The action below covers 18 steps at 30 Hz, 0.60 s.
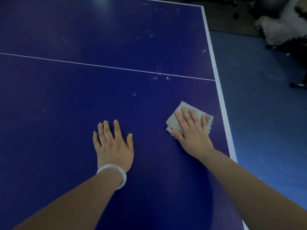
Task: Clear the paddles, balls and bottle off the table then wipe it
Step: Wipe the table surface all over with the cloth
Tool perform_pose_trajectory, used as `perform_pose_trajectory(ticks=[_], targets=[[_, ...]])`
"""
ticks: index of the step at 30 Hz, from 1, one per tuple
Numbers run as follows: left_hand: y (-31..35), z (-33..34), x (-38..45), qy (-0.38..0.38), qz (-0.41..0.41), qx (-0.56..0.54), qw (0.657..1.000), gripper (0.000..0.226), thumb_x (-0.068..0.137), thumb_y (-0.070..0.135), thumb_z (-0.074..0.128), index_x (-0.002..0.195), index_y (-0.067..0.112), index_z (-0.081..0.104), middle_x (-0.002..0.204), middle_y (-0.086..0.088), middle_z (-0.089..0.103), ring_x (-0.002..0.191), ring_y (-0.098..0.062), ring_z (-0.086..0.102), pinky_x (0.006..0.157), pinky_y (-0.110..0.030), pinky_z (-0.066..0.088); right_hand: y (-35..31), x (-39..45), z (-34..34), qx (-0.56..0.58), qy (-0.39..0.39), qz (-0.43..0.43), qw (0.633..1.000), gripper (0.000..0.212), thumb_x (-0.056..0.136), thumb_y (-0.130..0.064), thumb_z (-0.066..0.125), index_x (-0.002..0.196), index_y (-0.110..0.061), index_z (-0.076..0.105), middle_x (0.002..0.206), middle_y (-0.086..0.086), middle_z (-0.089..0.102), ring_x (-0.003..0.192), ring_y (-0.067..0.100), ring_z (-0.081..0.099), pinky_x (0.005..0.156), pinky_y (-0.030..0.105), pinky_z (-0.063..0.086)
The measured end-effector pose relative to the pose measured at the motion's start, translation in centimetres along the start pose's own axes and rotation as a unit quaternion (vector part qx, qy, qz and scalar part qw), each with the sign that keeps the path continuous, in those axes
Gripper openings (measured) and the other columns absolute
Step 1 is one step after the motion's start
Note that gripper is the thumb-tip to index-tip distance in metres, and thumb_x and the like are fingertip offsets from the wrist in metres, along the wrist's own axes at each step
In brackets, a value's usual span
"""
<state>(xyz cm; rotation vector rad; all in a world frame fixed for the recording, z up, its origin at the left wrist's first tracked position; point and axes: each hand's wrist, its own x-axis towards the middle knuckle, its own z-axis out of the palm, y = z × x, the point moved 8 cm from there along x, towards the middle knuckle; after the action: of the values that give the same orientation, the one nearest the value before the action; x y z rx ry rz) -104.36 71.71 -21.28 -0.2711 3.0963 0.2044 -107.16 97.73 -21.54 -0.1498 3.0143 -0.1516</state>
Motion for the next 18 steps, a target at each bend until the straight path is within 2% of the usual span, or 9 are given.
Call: perform_pose_trajectory(ticks=[2, 6, 10, 12, 16, 18], targets=[[-0.1, 0.1, 0.0, -0.004, -0.002, 0.001, 1.000, 0.074, 0.095, 0.055, 0.005, 0.156, 0.014, 0.009, 0.162, -0.018, 0.009, 0.151, -0.031, 0.002, 0.122, -0.049, 0.004, 1.8, 0.7, -0.2, 0.001, 0.001, -0.016, 1.000, 0.068, 0.094, -0.064, 0.008, 0.155, -0.035, -0.003, 0.162, -0.011, -0.014, 0.150, 0.015, -0.015, 0.118, 0.050, -0.013], [-0.1, 0.1, 0.0, -0.008, -0.005, 0.007, 1.000, 0.075, 0.093, 0.056, 0.002, 0.156, 0.015, 0.009, 0.162, -0.017, 0.009, 0.151, -0.030, 0.001, 0.123, -0.048, 0.003, 9.6, 4.8, -1.4, 0.025, 0.017, 0.162, 0.986, 0.065, 0.098, -0.058, 0.014, 0.156, -0.033, 0.001, 0.164, -0.005, -0.005, 0.151, 0.020, -0.008, 0.119, 0.056, -0.007], [-0.2, 0.1, 0.0, -0.009, -0.008, 0.011, 1.000, 0.075, 0.093, 0.056, 0.001, 0.156, 0.015, 0.009, 0.162, -0.017, 0.009, 0.151, -0.029, 0.001, 0.123, -0.048, 0.003, 9.9, 10.8, -2.1, 0.046, 0.021, 0.237, 0.970, 0.067, 0.100, -0.058, 0.014, 0.157, -0.026, 0.000, 0.165, 0.003, -0.005, 0.151, 0.024, -0.009, 0.118, 0.059, -0.007], [-0.1, 0.1, 0.0, -0.011, -0.009, 0.012, 1.000, 0.076, 0.092, 0.056, -0.001, 0.156, 0.016, 0.007, 0.162, -0.016, 0.007, 0.151, -0.028, -0.001, 0.123, -0.047, 0.002, 7.5, 13.3, -2.3, 0.059, 0.021, 0.230, 0.971, 0.067, 0.100, -0.057, 0.014, 0.157, -0.025, 0.000, 0.165, 0.005, -0.005, 0.151, 0.026, -0.007, 0.117, 0.060, -0.008], [-0.1, 0.1, -0.1, -0.015, -0.011, 0.010, 1.000, 0.076, 0.092, 0.056, -0.003, 0.156, 0.017, 0.004, 0.163, -0.015, 0.005, 0.151, -0.028, -0.003, 0.123, -0.047, 0.002, 1.5, 14.6, -1.6, 0.040, 0.028, 0.078, 0.996, 0.063, 0.102, -0.053, 0.015, 0.157, -0.025, 0.002, 0.165, 0.002, -0.004, 0.151, 0.024, -0.006, 0.117, 0.055, -0.009], [-0.1, 0.3, 0.0, -0.016, -0.010, 0.011, 1.000, 0.074, 0.094, 0.056, -0.002, 0.156, 0.017, 0.003, 0.163, -0.015, 0.005, 0.151, -0.028, -0.004, 0.123, -0.047, 0.001, 2.0, 14.9, -2.0, 0.046, 0.037, 0.071, 0.996, 0.063, 0.102, -0.053, 0.017, 0.157, -0.025, 0.005, 0.165, 0.000, 0.000, 0.151, 0.021, -0.003, 0.117, 0.055, -0.007]])
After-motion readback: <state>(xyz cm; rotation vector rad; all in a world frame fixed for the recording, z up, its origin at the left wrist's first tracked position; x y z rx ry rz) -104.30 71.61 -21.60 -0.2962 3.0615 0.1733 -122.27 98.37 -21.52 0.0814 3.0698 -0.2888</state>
